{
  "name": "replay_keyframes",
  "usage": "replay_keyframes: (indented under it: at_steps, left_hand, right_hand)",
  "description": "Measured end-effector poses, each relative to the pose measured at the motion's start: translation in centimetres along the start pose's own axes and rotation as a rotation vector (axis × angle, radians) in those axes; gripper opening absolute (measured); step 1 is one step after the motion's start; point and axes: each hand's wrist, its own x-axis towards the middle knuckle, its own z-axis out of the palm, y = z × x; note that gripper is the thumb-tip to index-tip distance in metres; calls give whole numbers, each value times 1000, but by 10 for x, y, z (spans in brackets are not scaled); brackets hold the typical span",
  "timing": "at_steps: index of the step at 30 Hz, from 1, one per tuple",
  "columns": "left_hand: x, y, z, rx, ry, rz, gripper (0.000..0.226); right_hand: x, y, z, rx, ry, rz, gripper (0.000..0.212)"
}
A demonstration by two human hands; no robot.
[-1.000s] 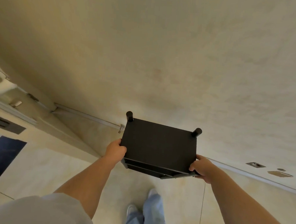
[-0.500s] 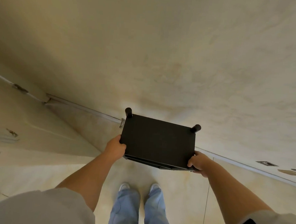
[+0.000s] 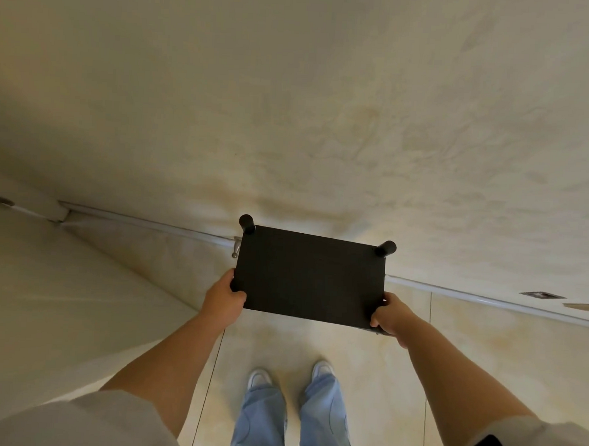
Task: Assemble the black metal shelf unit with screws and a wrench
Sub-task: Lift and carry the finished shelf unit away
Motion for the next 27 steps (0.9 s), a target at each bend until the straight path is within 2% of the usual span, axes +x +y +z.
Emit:
replay_keyframes:
  at_steps: [12, 27]
  left_hand:
    - [35, 7, 6, -19, 48, 9, 45]
    - [50, 12, -22, -67, 50, 1, 37]
  right_hand:
    - [29, -16, -4, 52, 32, -56, 69]
    - [35, -34, 17, 20, -1, -102, 66]
